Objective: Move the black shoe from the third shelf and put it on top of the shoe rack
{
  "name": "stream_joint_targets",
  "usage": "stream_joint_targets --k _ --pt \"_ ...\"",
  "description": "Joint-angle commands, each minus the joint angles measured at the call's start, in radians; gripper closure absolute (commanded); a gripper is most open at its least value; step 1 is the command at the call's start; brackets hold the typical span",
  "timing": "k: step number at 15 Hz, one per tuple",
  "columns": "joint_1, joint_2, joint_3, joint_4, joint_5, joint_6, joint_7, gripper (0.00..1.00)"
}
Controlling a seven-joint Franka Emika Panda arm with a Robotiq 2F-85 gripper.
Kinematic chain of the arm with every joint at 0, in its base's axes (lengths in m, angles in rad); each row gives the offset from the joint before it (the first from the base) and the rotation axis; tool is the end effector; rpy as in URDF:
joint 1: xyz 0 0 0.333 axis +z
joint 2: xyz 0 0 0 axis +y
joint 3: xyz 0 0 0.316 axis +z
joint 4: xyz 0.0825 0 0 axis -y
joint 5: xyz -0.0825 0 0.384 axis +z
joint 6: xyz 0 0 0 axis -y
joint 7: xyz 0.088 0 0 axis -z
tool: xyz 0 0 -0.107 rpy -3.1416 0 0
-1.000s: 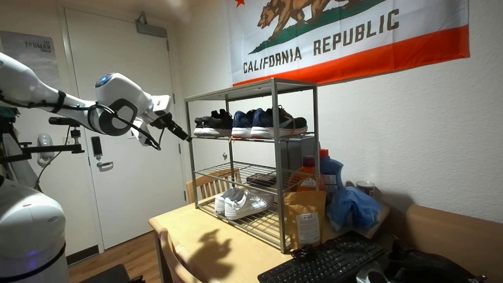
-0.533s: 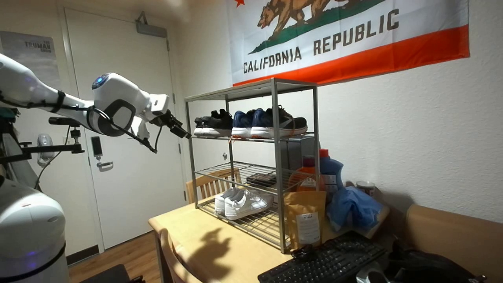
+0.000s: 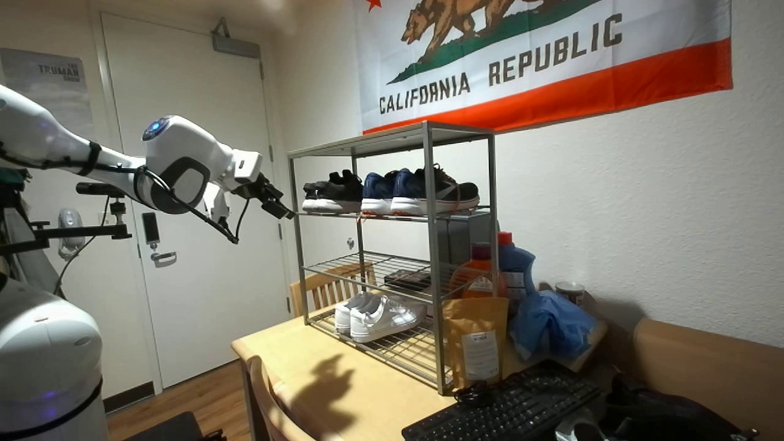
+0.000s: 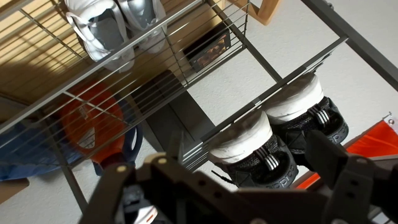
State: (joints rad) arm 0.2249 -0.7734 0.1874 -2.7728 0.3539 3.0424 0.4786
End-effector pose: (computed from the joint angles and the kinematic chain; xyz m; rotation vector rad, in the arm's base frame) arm 0.3351 0.1275 0.5485 -2.3289 0.4440 -1.1844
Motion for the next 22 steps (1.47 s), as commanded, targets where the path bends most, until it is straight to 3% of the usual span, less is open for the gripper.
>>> stream_joint_targets --k 1,8,13,22 --pt "-0.005 -0.001 0.005 0.003 0.01 -0.005 -0.007 0.0" --pt "0.015 0.053 0.049 0.002 0.176 0.239 0.185 0.0" --pt "0.038 0.114 0.073 0.009 0.204 0.368 0.308 0.0" --pt "0.075 0.181 0.046 0.101 0.199 0.323 0.544 0.0"
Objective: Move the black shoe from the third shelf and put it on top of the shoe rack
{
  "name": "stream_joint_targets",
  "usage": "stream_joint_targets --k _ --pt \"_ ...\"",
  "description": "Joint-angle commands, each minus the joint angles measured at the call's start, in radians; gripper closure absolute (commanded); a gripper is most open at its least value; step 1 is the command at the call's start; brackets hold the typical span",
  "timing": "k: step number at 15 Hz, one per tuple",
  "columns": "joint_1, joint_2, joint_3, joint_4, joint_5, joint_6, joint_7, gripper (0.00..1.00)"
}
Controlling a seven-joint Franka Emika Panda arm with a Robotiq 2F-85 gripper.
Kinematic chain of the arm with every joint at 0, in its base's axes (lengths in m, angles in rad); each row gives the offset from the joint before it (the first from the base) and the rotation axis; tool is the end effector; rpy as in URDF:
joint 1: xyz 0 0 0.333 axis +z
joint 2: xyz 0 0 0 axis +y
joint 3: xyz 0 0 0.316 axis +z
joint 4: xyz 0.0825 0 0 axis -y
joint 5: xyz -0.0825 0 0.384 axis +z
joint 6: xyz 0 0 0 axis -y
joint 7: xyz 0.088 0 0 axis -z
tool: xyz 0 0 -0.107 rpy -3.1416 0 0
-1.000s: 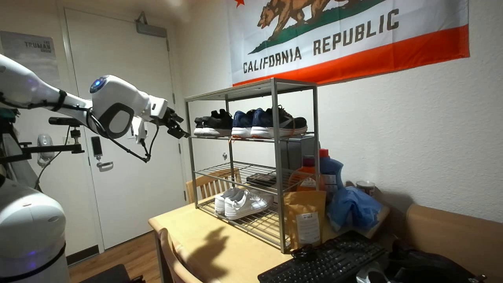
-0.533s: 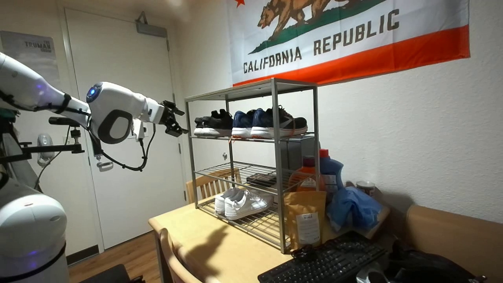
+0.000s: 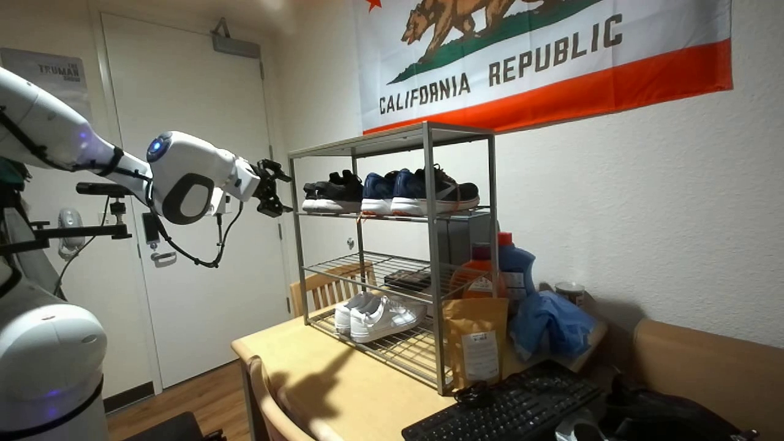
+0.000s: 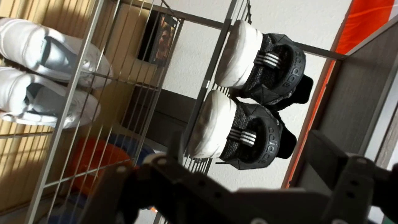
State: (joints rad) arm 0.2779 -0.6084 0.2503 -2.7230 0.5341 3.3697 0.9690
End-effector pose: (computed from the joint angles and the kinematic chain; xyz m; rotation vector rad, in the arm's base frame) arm 0.3505 0.1556 0.5489 -1.8032 0.9715 -1.0066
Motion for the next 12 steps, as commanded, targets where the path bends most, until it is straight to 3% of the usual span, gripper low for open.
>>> stream_joint_targets --k 1,7,12 --pt "0.023 0.013 -0.022 0.066 0.018 -0.007 0.072 0.0" --pt "0.035 0.05 -0.063 0.128 0.01 -0.024 0.139 0.0" --pt "0.055 0.078 -0.118 0.18 0.029 -0.134 0.218 0.0"
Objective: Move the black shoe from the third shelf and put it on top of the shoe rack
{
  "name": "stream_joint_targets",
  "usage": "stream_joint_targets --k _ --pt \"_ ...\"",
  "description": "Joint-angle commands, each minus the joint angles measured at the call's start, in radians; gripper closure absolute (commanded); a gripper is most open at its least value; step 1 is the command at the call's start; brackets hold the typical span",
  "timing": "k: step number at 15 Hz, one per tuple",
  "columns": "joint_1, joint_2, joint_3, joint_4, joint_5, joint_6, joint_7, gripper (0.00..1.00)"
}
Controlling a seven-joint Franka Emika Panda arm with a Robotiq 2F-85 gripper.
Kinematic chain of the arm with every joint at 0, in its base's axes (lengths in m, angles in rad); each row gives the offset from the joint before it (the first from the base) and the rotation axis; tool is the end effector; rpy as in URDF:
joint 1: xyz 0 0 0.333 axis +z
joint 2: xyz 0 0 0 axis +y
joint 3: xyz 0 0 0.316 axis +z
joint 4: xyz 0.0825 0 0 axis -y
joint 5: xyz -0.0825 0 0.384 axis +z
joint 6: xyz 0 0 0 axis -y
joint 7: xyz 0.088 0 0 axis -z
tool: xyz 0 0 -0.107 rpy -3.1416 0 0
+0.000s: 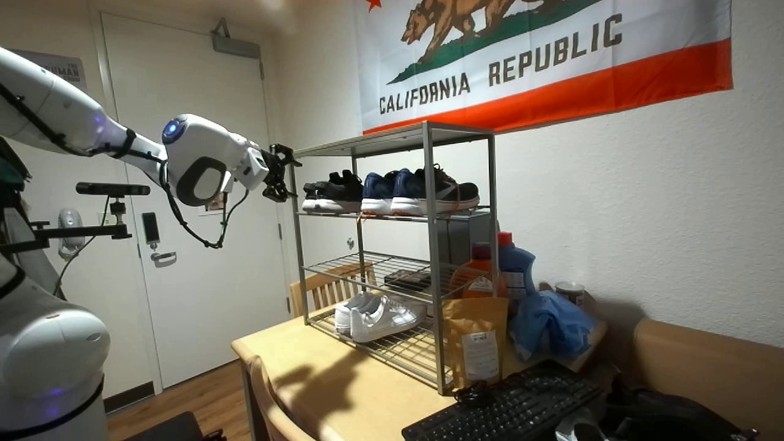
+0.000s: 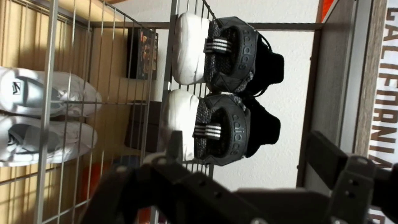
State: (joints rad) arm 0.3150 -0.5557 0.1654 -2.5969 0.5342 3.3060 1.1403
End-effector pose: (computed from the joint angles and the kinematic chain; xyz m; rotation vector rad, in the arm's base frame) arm 0.3789 0.1508 0.5844 -1.6350 1.1308 -0.8390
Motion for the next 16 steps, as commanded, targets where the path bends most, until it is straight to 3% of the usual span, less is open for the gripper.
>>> stream_joint_targets --k 1,7,12,16 --pt "0.012 0.026 -0.038 0.062 0.028 -0.087 0.059 0.0" --pt "-0.029 0.022 -0.054 0.107 0.028 -0.181 0.126 0.0" --pt "-0.067 0.027 -0.051 0.168 0.026 -0.341 0.202 0.0" --pt "-0.06 0.015 -0.052 0.142 0.016 -0.315 0.17 0.0"
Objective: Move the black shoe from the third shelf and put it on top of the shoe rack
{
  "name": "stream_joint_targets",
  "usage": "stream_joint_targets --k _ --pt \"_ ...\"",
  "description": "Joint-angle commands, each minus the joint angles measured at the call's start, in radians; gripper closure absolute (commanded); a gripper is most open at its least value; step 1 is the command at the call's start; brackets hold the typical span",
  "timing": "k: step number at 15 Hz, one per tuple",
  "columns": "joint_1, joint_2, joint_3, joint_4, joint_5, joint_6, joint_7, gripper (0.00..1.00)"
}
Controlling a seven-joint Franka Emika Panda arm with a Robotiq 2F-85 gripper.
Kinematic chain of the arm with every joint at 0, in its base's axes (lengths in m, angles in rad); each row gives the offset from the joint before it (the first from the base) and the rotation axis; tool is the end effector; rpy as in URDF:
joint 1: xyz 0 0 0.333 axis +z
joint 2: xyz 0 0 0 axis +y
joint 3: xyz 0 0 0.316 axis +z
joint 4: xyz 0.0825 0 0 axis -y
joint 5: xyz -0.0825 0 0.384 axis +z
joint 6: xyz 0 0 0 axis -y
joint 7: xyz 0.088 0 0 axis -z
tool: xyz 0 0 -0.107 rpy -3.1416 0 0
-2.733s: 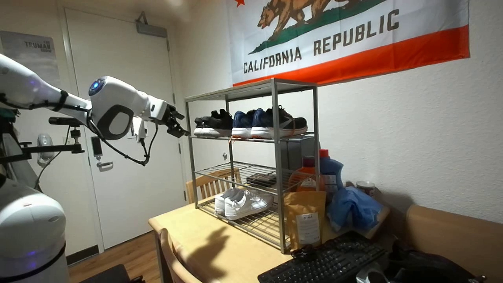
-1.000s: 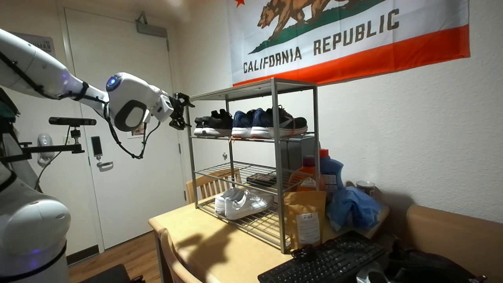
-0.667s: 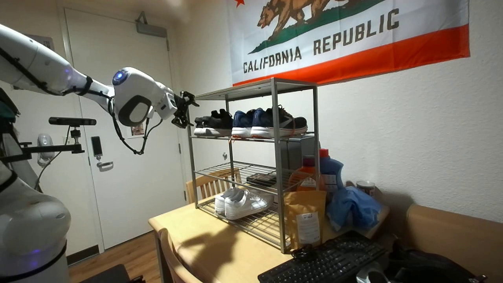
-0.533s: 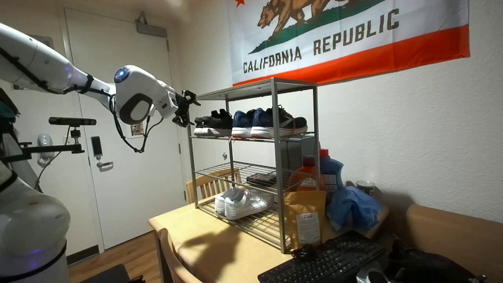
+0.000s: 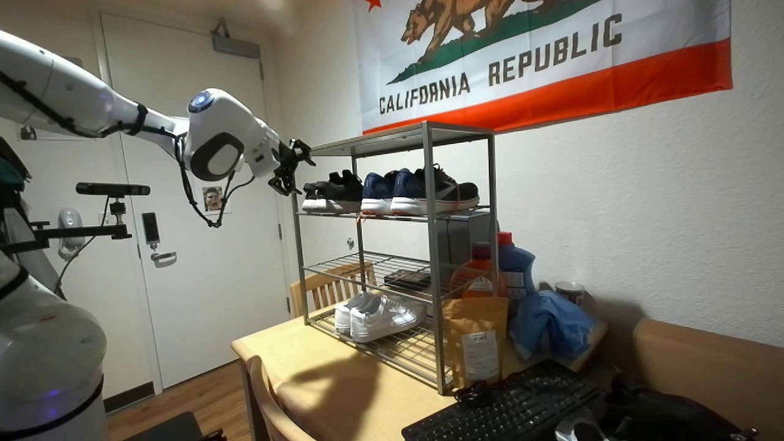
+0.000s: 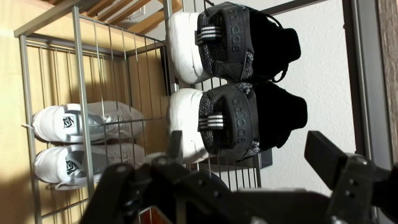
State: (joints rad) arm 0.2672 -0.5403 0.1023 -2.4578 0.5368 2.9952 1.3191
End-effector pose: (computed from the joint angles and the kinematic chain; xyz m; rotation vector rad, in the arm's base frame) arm 0.4113 0.1291 0.6115 -1.5897 1.3645 -0.5541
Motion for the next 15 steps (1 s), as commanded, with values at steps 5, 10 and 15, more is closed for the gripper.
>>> stream_joint_targets --k 5,10,15 --pt "-0.117 0.033 0.083 0.011 -0.022 -0.055 0.079 0.0" --pt "-0.228 0.046 0.161 0.045 -0.108 -0.128 0.209 0.0" --pt "-0.219 0.007 0.17 0.074 -0.157 -0.165 0.262 0.0"
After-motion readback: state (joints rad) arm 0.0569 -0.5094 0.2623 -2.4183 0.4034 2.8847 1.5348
